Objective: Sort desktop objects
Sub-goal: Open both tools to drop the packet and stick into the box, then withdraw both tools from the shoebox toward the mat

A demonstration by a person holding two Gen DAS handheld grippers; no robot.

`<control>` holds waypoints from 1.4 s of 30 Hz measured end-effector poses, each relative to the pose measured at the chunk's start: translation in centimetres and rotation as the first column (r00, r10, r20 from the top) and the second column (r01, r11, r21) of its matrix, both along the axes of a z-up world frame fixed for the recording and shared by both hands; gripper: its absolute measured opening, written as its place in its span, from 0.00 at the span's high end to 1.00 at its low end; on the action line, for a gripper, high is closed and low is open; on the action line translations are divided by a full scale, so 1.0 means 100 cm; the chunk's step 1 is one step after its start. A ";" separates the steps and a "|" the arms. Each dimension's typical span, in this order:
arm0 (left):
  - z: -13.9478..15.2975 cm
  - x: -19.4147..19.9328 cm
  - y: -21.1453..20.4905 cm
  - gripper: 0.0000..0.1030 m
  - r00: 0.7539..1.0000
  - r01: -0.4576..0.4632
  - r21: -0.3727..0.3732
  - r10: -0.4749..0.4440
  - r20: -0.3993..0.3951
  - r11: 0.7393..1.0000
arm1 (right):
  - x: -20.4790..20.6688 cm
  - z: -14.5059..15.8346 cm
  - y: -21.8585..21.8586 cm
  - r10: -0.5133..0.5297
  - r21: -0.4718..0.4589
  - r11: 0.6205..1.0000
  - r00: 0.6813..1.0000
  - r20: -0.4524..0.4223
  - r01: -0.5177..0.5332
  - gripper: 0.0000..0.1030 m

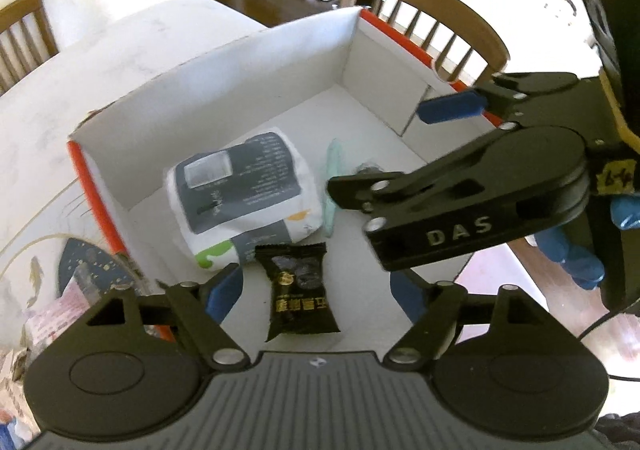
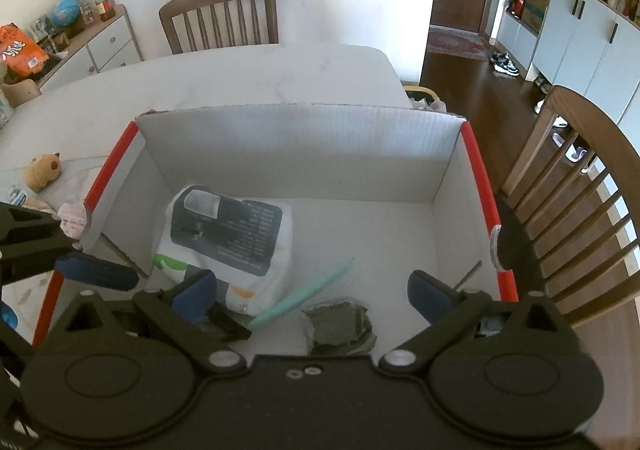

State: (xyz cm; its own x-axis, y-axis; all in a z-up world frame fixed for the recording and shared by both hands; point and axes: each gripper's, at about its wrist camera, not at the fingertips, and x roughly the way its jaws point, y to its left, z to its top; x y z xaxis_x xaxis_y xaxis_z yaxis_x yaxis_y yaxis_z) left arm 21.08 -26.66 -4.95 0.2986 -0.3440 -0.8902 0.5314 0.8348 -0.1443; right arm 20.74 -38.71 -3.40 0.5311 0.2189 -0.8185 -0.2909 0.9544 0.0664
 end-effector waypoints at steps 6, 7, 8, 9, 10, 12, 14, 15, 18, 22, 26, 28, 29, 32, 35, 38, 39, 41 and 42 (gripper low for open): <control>0.006 -0.006 0.009 0.18 0.999 -0.036 -0.013 0.036 0.026 0.999 | -0.004 0.007 -0.002 -0.037 0.010 0.999 0.999 0.015 0.037 0.00; 0.007 -0.008 0.010 0.18 0.999 -0.039 -0.016 0.040 0.032 0.999 | -0.005 0.008 -0.003 -0.042 0.011 0.999 0.999 0.019 0.041 0.00; 0.007 -0.009 0.011 0.18 0.998 -0.043 -0.019 0.044 0.038 0.999 | -0.006 0.009 -0.002 -0.045 0.008 0.999 0.999 0.025 0.045 0.00; 0.008 -0.010 0.011 0.18 0.998 -0.046 -0.021 0.047 0.045 0.999 | -0.007 0.011 -0.001 -0.046 0.004 0.999 0.998 0.032 0.046 0.00; 0.009 -0.013 0.013 0.18 0.997 -0.047 -0.022 0.048 0.053 0.999 | -0.008 0.012 0.000 -0.045 0.003 0.999 0.998 0.036 0.045 0.00; 0.011 -0.017 0.015 0.18 0.996 -0.046 -0.029 0.048 0.069 0.999 | -0.011 0.015 0.001 -0.048 -0.001 0.999 0.998 0.044 0.048 0.00; 0.016 -0.023 0.021 0.18 0.995 -0.054 -0.039 0.057 0.086 0.998 | -0.015 0.018 0.002 -0.056 0.008 0.998 0.997 0.054 0.056 0.00; 0.018 -0.025 0.023 0.18 0.994 -0.057 -0.043 0.061 0.095 0.997 | -0.016 0.019 0.003 -0.059 0.015 0.998 0.997 0.056 0.058 0.00; 0.026 -0.033 0.032 0.18 0.991 -0.059 -0.069 0.067 0.118 0.996 | -0.021 0.024 0.007 -0.069 0.027 0.997 0.995 0.068 0.067 0.00; 0.037 -0.044 0.043 0.17 0.983 -0.060 -0.089 0.074 0.167 0.994 | -0.030 0.032 0.015 -0.086 0.053 0.995 0.992 0.092 0.081 0.00; 0.049 -0.051 0.059 0.05 0.976 -0.066 -0.123 0.090 0.200 0.990 | -0.039 0.043 0.022 -0.106 0.089 0.991 0.987 0.125 0.095 0.00; 0.054 -0.055 0.069 0.03 0.970 -0.072 -0.136 0.101 0.219 0.988 | -0.044 0.048 0.028 -0.112 0.097 0.990 0.985 0.134 0.100 0.00; 0.056 -0.057 0.075 0.03 0.967 -0.075 -0.140 0.106 0.230 0.987 | -0.046 0.051 0.031 -0.115 0.101 0.990 0.984 0.138 0.102 0.00; 0.063 -0.064 0.092 0.02 0.958 -0.084 -0.148 0.121 0.260 0.985 | -0.053 0.055 0.043 -0.124 0.114 0.988 0.982 0.141 0.108 0.00; 0.069 -0.070 0.113 0.01 0.949 -0.100 -0.151 0.140 0.282 0.983 | -0.057 0.057 0.059 -0.132 0.120 0.986 0.981 0.143 0.115 0.00; 0.070 -0.073 0.134 0.00 0.941 -0.124 -0.152 0.165 0.294 0.981 | -0.062 0.058 0.079 -0.135 0.119 0.986 0.979 0.152 0.117 0.00; 0.070 -0.075 0.142 0.00 0.938 -0.136 -0.146 0.175 0.300 0.980 | -0.064 0.059 0.086 -0.134 0.118 0.986 0.979 0.154 0.116 0.00; 0.071 -0.077 0.158 0.00 0.928 -0.161 -0.138 0.197 0.315 0.977 | -0.067 0.058 0.099 -0.134 0.113 0.987 0.978 0.161 0.117 0.00; 0.072 -0.078 0.166 0.00 0.923 -0.175 -0.133 0.209 0.322 0.976 | -0.068 0.059 0.107 -0.132 0.111 0.987 0.977 0.166 0.114 0.00</control>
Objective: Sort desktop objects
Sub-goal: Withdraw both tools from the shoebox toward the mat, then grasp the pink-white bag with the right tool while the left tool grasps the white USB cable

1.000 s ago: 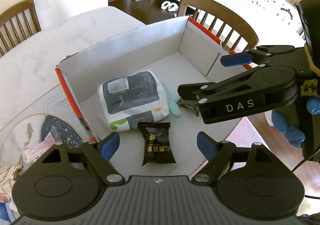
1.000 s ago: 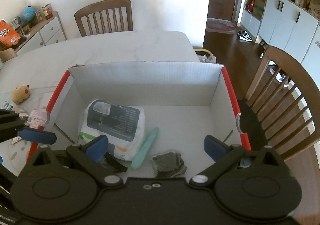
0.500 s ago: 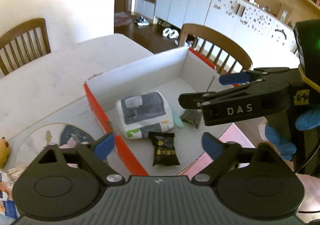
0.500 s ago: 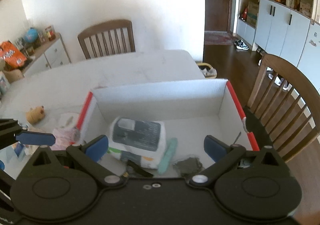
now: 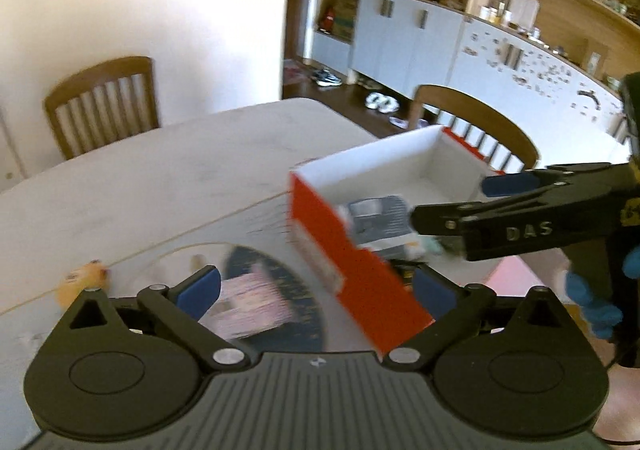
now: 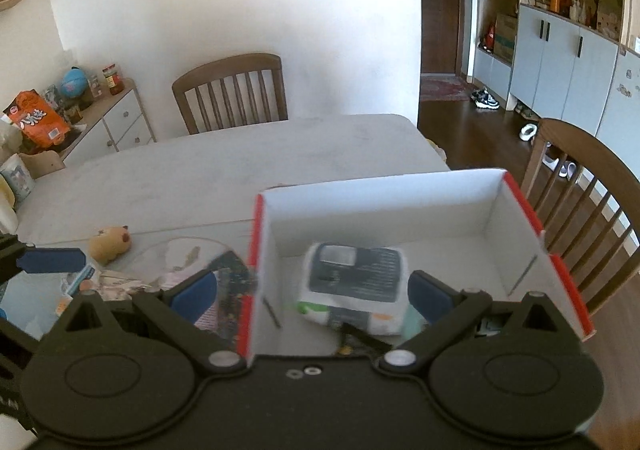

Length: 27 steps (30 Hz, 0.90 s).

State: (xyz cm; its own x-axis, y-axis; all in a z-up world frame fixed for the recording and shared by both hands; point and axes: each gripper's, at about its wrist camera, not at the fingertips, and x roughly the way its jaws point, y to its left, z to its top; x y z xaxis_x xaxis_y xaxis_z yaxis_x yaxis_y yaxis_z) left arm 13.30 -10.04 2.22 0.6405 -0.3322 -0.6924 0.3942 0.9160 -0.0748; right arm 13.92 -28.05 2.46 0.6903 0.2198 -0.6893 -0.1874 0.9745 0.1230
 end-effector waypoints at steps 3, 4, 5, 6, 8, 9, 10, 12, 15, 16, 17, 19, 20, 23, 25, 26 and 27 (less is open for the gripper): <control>0.001 -0.002 0.024 0.00 0.999 -0.032 0.011 0.032 0.017 0.999 | -0.005 0.000 0.023 0.011 -0.007 1.000 1.000 0.011 -0.011 0.00; 0.000 -0.003 0.033 0.00 0.999 -0.046 0.016 0.046 0.023 0.999 | -0.007 0.000 0.031 0.016 -0.008 1.000 1.000 0.016 -0.016 0.00; 0.000 -0.003 0.042 0.00 0.998 -0.058 0.019 0.058 0.027 0.998 | -0.009 0.000 0.038 0.022 -0.009 1.000 1.000 0.019 -0.022 0.00; 0.000 -0.004 0.049 0.00 0.997 -0.068 0.019 0.068 0.031 0.997 | -0.010 0.000 0.047 0.027 -0.014 1.000 0.999 0.022 -0.027 0.00; 0.000 -0.005 0.064 0.00 0.995 -0.095 0.023 0.094 0.040 0.995 | -0.013 -0.001 0.062 0.034 -0.025 0.999 0.999 0.028 -0.034 0.00; -0.001 -0.005 0.072 0.00 0.994 -0.099 0.021 0.098 0.045 0.995 | -0.014 -0.002 0.070 0.037 -0.029 0.999 0.999 0.029 -0.036 0.00; -0.002 -0.005 0.080 0.00 0.993 -0.106 0.020 0.105 0.048 0.994 | -0.015 -0.002 0.076 0.040 -0.029 0.999 0.999 0.030 -0.039 0.00; -0.004 -0.005 0.094 0.00 0.992 -0.120 0.018 0.119 0.051 0.993 | -0.015 -0.004 0.087 0.042 -0.029 0.999 0.999 0.029 -0.041 0.00; -0.008 -0.005 0.114 0.00 0.988 -0.145 0.016 0.144 0.046 0.989 | -0.016 -0.009 0.100 0.044 -0.026 0.999 0.999 0.023 -0.043 0.00; -0.009 -0.006 0.121 0.00 0.987 -0.155 0.018 0.154 0.045 0.988 | -0.016 -0.011 0.104 0.039 -0.030 0.999 0.999 0.024 -0.038 0.00; -0.011 -0.006 0.127 0.00 0.986 -0.162 0.018 0.161 0.044 0.987 | -0.016 -0.012 0.108 0.036 -0.032 0.999 0.999 0.023 -0.035 0.00; -0.015 -0.006 0.140 0.00 0.981 -0.186 0.022 0.185 0.051 0.982 | -0.018 -0.015 0.116 0.037 -0.032 0.999 0.999 0.022 -0.036 0.00; -0.017 -0.006 0.147 0.00 0.979 -0.197 0.023 0.196 0.052 0.980 | -0.020 -0.017 0.120 0.036 -0.037 0.999 0.999 0.025 -0.035 0.00; -0.026 -0.003 0.167 0.00 0.975 -0.220 0.019 0.220 0.027 0.975 | -0.019 -0.021 0.132 0.042 -0.052 0.998 0.999 0.023 -0.041 0.00; -0.031 -0.002 0.177 0.00 0.972 -0.233 0.020 0.233 0.014 0.972 | -0.018 -0.025 0.140 0.042 -0.061 0.997 0.999 0.017 -0.041 0.00; -0.034 -0.001 0.182 0.00 0.971 -0.241 0.025 0.240 0.011 0.970 | -0.017 -0.027 0.144 0.041 -0.068 0.997 0.999 0.015 -0.040 0.00; -0.036 -0.001 0.186 0.00 0.969 -0.247 0.029 0.247 0.009 0.969 | -0.016 -0.029 0.147 0.040 -0.073 0.997 0.999 0.014 -0.039 0.00</control>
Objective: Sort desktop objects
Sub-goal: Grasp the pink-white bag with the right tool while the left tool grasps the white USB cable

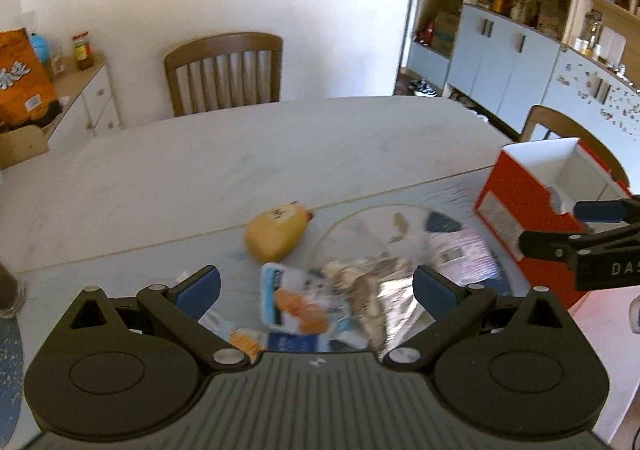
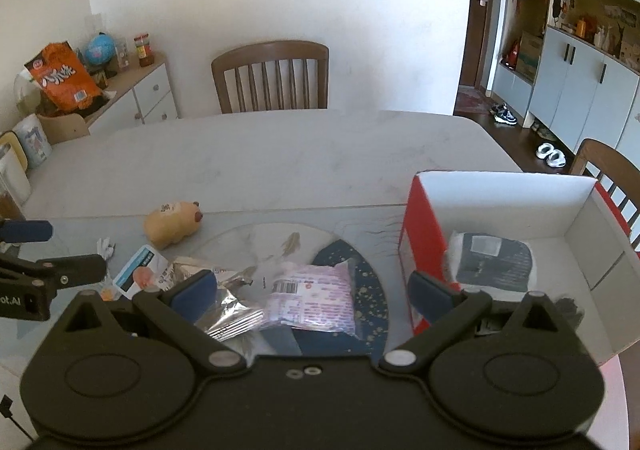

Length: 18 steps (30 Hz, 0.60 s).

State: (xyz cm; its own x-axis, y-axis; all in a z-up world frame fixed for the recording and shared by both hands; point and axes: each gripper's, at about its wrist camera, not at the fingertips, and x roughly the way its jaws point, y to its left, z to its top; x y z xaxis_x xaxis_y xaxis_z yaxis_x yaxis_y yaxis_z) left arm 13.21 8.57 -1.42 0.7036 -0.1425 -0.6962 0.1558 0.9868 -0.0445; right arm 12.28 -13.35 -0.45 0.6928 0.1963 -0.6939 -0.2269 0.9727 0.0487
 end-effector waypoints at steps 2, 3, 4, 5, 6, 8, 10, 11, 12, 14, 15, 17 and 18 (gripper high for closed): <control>-0.006 0.001 0.009 0.00 1.000 -0.015 -0.002 0.015 -0.011 1.000 | 0.002 -0.004 0.006 -0.002 -0.008 1.000 1.000 -0.007 0.002 0.00; -0.008 0.002 0.013 0.00 1.000 -0.027 -0.001 0.027 -0.013 1.000 | 0.003 -0.007 0.008 -0.004 -0.016 1.000 1.000 -0.010 0.004 0.00; -0.010 0.002 0.016 0.00 0.999 -0.032 -0.001 0.032 -0.016 0.999 | 0.005 -0.010 0.011 -0.008 -0.022 1.000 1.000 -0.014 0.008 0.00; -0.012 0.003 0.020 0.00 0.999 -0.036 -0.001 0.036 -0.023 0.999 | 0.007 -0.013 0.012 -0.008 -0.025 1.000 1.000 -0.019 0.007 0.00; -0.016 0.005 0.024 0.00 0.999 -0.041 -0.002 0.041 -0.029 0.999 | 0.010 -0.015 0.015 -0.006 -0.029 1.000 1.000 -0.023 0.005 0.00; -0.021 0.008 0.031 0.00 0.998 -0.050 -0.006 0.050 -0.040 0.999 | 0.014 -0.021 0.020 -0.006 -0.040 0.999 1.000 -0.026 0.005 0.00; -0.027 0.011 0.038 0.00 0.997 -0.064 0.003 0.064 -0.048 0.998 | 0.019 -0.027 0.023 -0.008 -0.048 0.999 0.999 -0.031 0.007 0.00; -0.031 0.014 0.042 0.00 0.996 -0.070 0.007 0.070 -0.053 0.998 | 0.022 -0.030 0.025 -0.012 -0.051 0.999 0.999 -0.034 0.010 0.00; -0.035 0.017 0.046 0.00 0.995 -0.078 0.012 0.079 -0.060 0.997 | 0.025 -0.034 0.026 -0.017 -0.054 0.998 0.999 -0.039 0.014 0.00; -0.042 0.022 0.052 0.00 0.993 -0.093 0.026 0.094 -0.065 0.995 | 0.030 -0.041 0.028 -0.021 -0.058 0.998 0.998 -0.052 0.018 0.00; -0.045 0.024 0.054 0.00 0.993 -0.096 0.032 0.098 -0.064 0.995 | 0.032 -0.044 0.029 -0.025 -0.064 0.998 0.998 -0.054 0.022 0.00; -0.053 0.031 0.058 0.00 0.992 -0.102 0.043 0.105 -0.070 0.994 | 0.036 -0.051 0.031 -0.028 -0.072 0.997 0.998 -0.060 0.023 0.00; -0.056 0.034 0.060 0.00 0.991 -0.107 0.044 0.110 -0.076 0.993 | 0.038 -0.053 0.031 -0.030 -0.075 0.997 0.998 -0.062 0.026 0.01</control>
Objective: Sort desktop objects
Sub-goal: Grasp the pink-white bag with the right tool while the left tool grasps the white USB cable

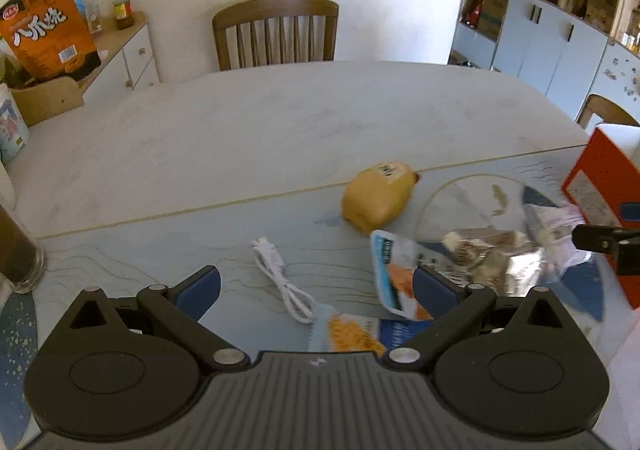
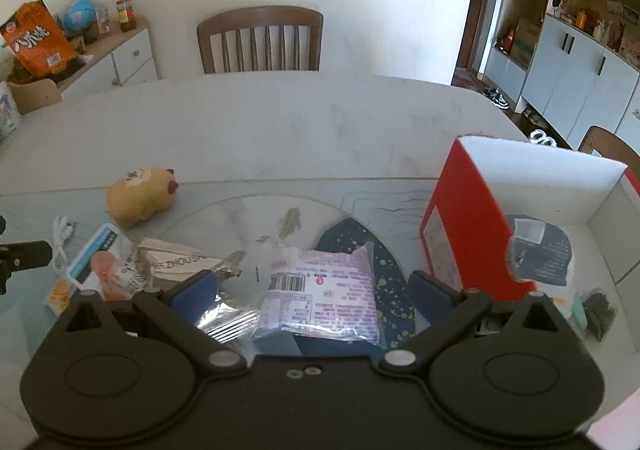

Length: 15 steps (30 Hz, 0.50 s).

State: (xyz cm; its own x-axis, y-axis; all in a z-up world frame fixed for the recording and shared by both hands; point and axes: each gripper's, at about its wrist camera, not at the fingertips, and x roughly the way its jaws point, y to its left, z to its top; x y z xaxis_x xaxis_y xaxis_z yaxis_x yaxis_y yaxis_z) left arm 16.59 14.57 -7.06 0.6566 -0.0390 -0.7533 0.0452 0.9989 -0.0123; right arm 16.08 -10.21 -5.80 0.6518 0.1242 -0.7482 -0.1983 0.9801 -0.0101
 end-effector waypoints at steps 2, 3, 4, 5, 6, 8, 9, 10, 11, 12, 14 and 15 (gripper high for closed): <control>-0.008 0.007 0.002 0.00 1.000 -0.003 0.011 0.003 -0.014 1.000 | 0.004 -0.005 0.001 -0.006 -0.008 1.000 1.000 -0.004 0.006 0.01; -0.011 0.009 0.001 0.00 1.000 -0.003 0.018 0.003 -0.014 1.000 | 0.006 -0.008 0.001 -0.011 -0.012 1.000 1.000 -0.005 0.011 0.01; -0.015 0.011 0.001 0.00 1.000 -0.005 0.026 0.005 -0.014 1.000 | 0.008 -0.010 0.001 -0.017 -0.014 1.000 1.000 -0.005 0.017 0.01; -0.018 0.013 0.002 0.00 1.000 -0.005 0.029 0.006 -0.015 1.000 | 0.010 -0.013 0.000 -0.021 -0.016 1.000 1.000 -0.006 0.020 0.00; -0.022 0.016 0.003 0.00 1.000 -0.006 0.027 0.006 -0.017 1.000 | 0.012 -0.015 0.000 -0.025 -0.020 0.999 1.000 -0.008 0.025 0.00; -0.027 0.020 0.005 0.00 1.000 -0.014 0.025 0.015 -0.023 1.000 | 0.016 -0.020 -0.002 -0.037 -0.027 0.999 0.999 -0.014 0.036 0.01; -0.028 0.021 0.006 0.00 1.000 -0.022 0.025 0.023 -0.018 0.999 | 0.017 -0.022 -0.003 -0.041 -0.027 0.999 0.999 -0.019 0.041 0.01; -0.030 0.023 0.007 0.00 0.999 -0.030 0.027 0.031 -0.015 0.999 | 0.019 -0.025 -0.005 -0.046 -0.024 0.999 0.999 -0.023 0.046 0.01; -0.031 0.024 0.007 0.00 0.999 -0.034 0.026 0.034 -0.016 0.999 | 0.021 -0.027 -0.005 -0.050 -0.022 0.999 0.998 -0.027 0.050 0.01; -0.033 0.026 0.008 0.00 0.999 -0.033 0.024 0.034 -0.016 0.999 | 0.022 -0.029 -0.006 -0.053 -0.021 0.998 0.998 -0.030 0.053 0.00; -0.035 0.027 0.007 0.00 0.999 -0.037 0.037 0.037 -0.013 0.999 | 0.024 -0.033 -0.006 -0.053 -0.017 0.998 0.998 -0.037 0.053 0.01; -0.037 0.028 0.007 0.00 0.999 -0.038 0.032 0.039 -0.013 0.999 | 0.026 -0.034 -0.006 -0.054 -0.018 0.998 0.998 -0.042 0.054 0.01</control>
